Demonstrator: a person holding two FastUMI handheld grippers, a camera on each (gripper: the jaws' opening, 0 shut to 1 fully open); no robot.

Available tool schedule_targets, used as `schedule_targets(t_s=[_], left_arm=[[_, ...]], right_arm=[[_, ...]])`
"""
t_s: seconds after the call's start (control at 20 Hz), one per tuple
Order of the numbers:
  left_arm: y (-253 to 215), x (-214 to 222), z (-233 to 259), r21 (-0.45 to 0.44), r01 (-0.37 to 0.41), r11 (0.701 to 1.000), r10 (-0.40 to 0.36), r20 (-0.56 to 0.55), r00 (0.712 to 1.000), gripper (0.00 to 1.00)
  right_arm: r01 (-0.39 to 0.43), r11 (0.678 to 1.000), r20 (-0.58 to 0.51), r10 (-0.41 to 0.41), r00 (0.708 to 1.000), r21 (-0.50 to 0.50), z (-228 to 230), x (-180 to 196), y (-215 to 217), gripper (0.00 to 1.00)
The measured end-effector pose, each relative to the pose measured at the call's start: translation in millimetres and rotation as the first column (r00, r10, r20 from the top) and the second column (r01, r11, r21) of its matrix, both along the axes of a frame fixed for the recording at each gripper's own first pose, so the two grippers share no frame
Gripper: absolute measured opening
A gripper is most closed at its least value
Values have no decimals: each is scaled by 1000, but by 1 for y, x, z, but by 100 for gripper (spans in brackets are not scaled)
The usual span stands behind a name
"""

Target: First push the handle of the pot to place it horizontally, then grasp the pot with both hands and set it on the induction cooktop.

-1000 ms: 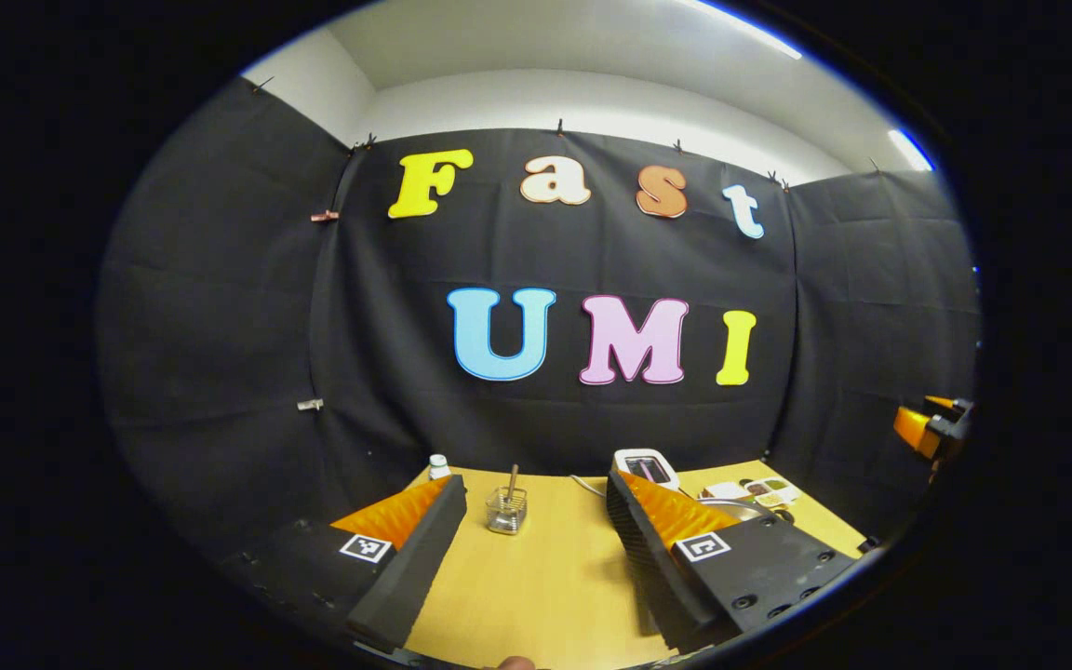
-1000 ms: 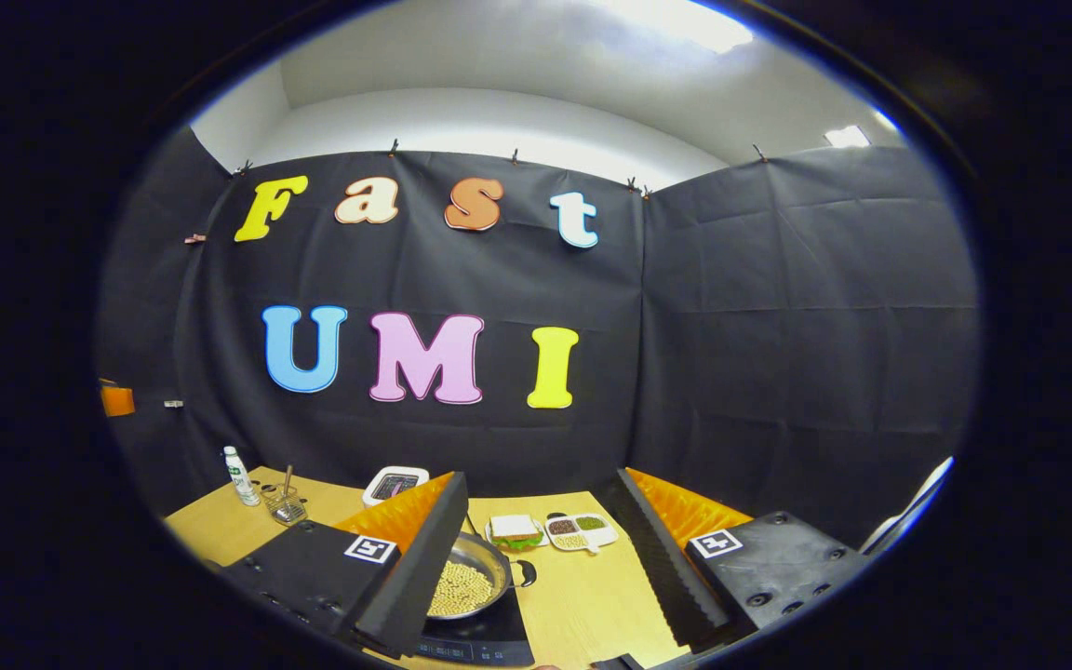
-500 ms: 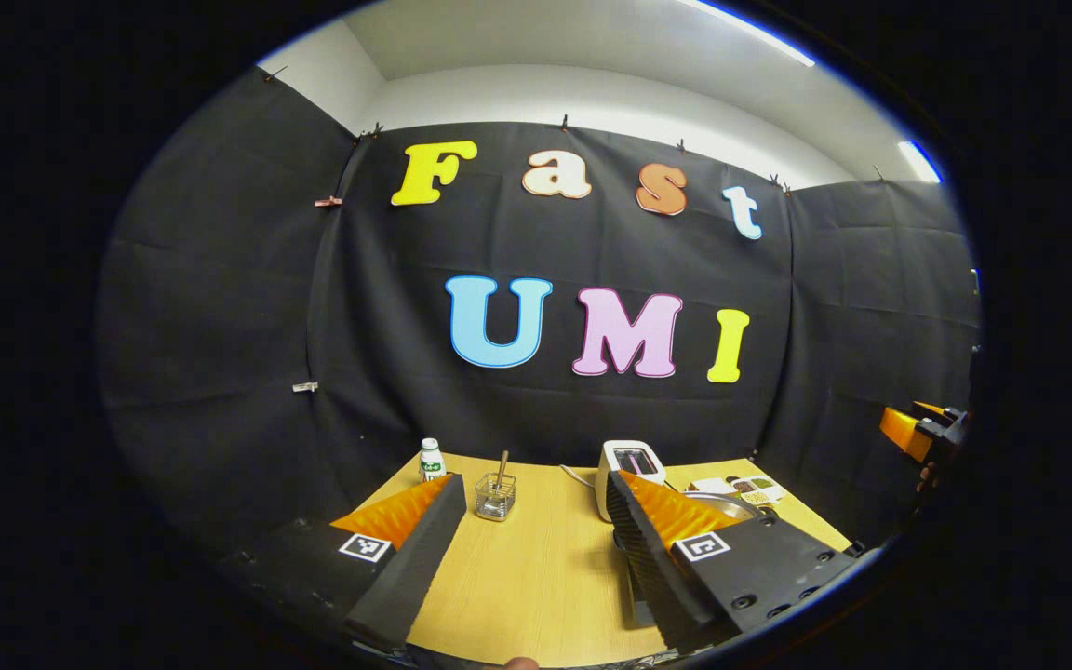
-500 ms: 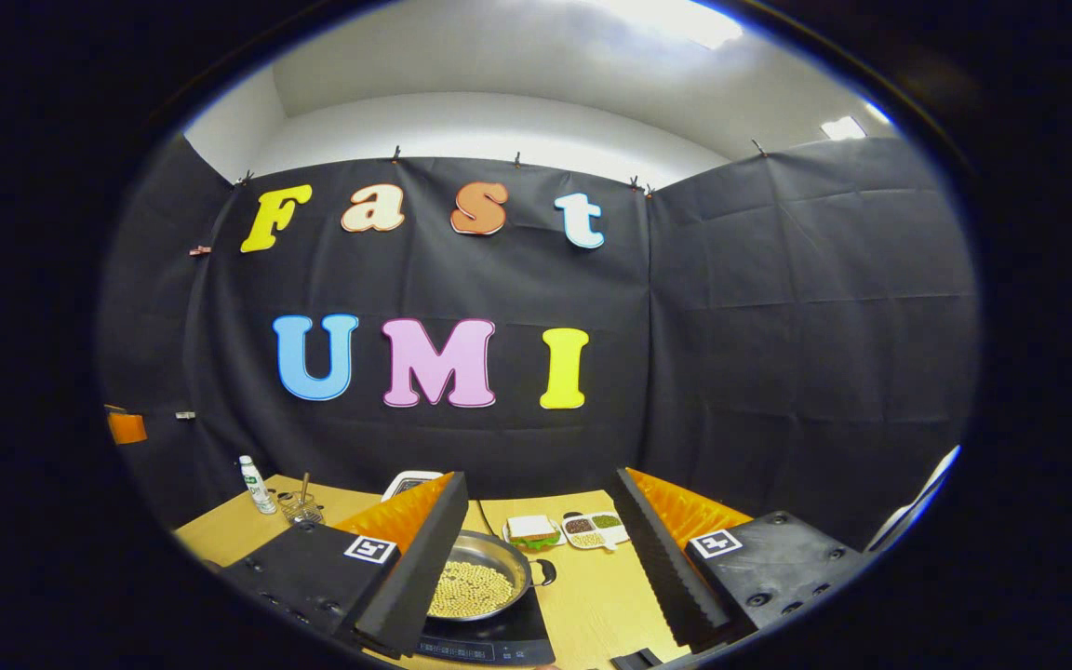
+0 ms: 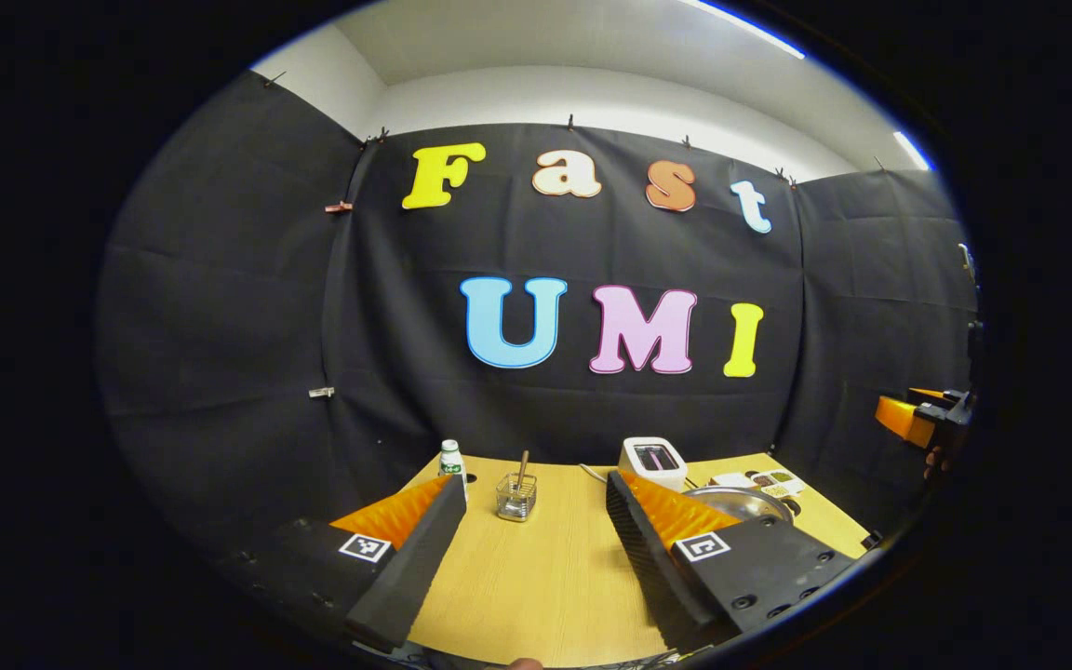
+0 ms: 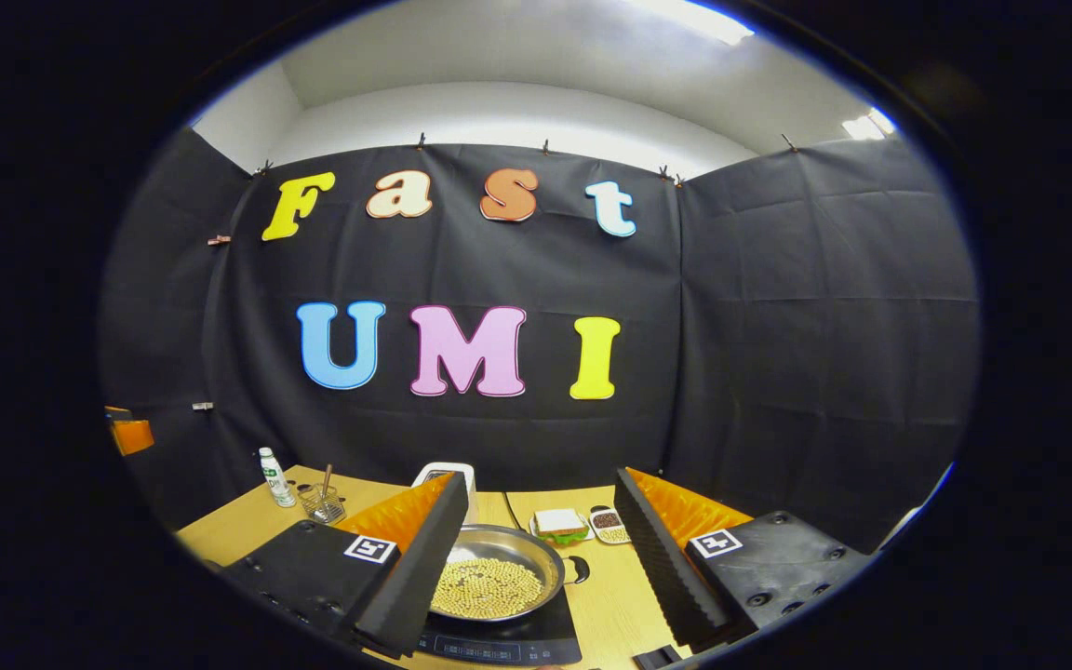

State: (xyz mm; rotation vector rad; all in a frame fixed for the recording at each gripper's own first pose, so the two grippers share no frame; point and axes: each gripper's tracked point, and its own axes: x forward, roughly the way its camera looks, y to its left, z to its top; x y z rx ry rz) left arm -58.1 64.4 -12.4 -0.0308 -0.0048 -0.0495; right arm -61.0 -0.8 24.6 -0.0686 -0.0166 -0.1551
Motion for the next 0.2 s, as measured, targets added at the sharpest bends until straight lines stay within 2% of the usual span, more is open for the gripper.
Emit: schedule_targets(t_s=[0.1, 0.2], left_arm=[[8, -1, -2, 2, -9, 1000, 9, -1, 1000, 95], [15, -2, -7, 6, -28, 1000, 28, -10, 1000, 98]], right_arm=[[-11, 1000, -1, 11, 1000, -4, 1, 5, 5, 98], [-24, 1000, -10, 24, 1000, -7, -2, 8, 10, 98]])
